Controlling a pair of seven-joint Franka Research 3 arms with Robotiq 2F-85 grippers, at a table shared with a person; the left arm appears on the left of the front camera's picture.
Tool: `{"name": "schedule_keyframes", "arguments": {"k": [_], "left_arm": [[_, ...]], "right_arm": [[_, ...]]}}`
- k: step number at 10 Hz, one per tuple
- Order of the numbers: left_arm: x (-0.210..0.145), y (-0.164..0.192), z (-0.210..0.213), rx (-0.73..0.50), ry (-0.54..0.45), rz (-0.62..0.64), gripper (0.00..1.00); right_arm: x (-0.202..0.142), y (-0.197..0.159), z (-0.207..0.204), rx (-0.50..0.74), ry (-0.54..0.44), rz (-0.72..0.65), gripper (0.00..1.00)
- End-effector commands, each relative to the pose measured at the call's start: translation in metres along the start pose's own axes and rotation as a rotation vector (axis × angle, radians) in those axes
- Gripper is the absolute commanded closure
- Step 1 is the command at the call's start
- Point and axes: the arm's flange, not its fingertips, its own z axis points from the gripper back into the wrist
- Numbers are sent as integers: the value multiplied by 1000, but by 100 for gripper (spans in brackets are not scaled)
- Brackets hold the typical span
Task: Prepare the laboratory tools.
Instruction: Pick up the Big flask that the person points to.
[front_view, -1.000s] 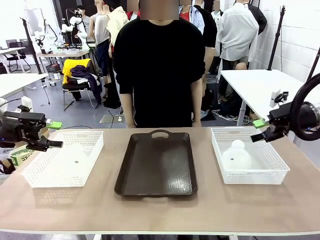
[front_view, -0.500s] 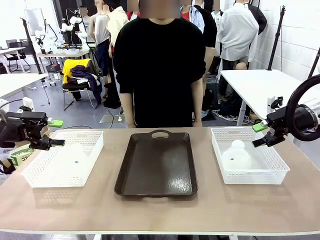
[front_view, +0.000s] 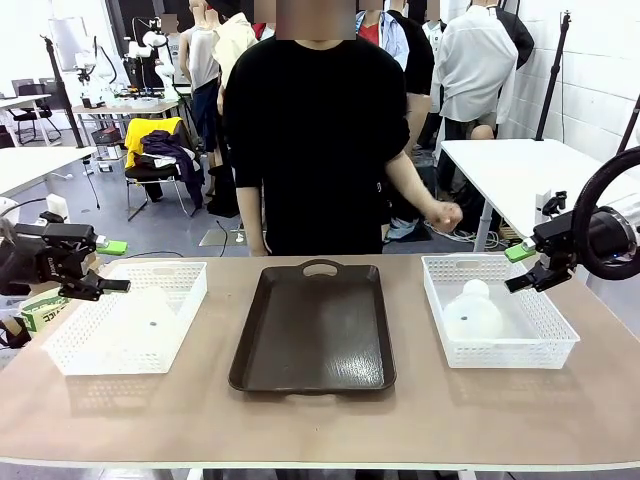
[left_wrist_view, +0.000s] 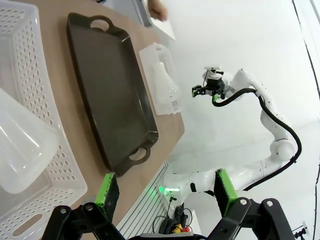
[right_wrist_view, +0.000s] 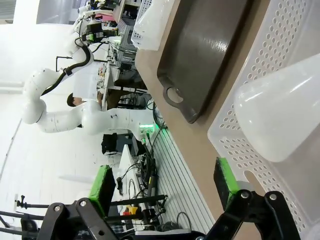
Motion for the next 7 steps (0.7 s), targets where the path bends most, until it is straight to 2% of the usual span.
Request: {"name": "schedule_keyframes", "arguments": {"k": [1, 7], "left_arm": [[0, 0, 2, -9, -5, -1, 0], [0, 0, 2, -9, -5, -1, 0]], "right_arm": [[-1, 0, -2, 6, 5, 3, 0], [-1, 0, -2, 6, 5, 3, 0]]}}
